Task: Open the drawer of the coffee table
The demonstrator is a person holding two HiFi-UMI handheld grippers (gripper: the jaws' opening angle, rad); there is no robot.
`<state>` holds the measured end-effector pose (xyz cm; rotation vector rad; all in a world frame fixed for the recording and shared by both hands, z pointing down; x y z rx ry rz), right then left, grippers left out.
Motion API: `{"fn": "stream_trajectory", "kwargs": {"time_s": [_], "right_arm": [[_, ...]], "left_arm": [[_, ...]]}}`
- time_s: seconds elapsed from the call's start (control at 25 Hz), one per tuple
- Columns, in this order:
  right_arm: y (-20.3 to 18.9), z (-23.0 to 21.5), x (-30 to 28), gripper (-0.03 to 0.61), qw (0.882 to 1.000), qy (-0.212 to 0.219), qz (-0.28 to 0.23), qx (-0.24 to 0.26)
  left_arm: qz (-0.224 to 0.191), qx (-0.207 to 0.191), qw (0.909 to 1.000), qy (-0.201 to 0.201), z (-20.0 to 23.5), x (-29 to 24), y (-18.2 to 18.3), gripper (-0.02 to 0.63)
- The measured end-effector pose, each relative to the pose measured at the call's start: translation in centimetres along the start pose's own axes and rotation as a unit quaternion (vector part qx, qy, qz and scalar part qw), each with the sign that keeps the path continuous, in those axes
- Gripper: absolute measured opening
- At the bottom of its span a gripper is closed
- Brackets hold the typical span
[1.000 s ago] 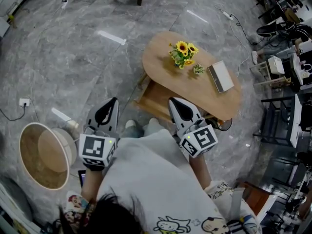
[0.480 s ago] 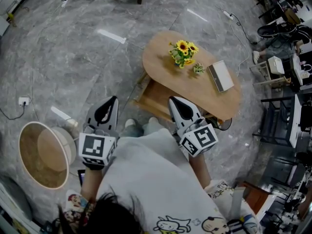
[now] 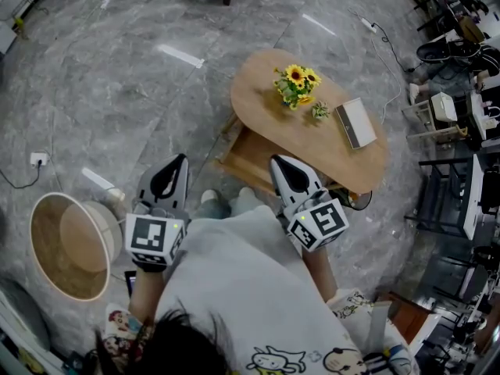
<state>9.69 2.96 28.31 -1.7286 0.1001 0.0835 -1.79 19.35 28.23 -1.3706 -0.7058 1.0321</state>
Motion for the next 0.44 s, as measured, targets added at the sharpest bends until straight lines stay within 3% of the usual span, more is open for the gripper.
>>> {"fn": "stream_trajectory", "kwargs": {"time_s": [0.44], "right_arm": [[0.14,-0.38,-0.49,-0.002,1.0,0.002,0.003,-0.001]], "left_arm": [[0.001,-0.009,1.0,-0.003,0.05,-0.57,0.24,0.005]]}}
Point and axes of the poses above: the fingertips, and each gripper's own axes: x backward along the fingers, z to its left, y out of its top, the point moved 2 cm from there along x, backward along the fingers, and after that the axes turned 8 degrees about -z, right-handed, at the moved point
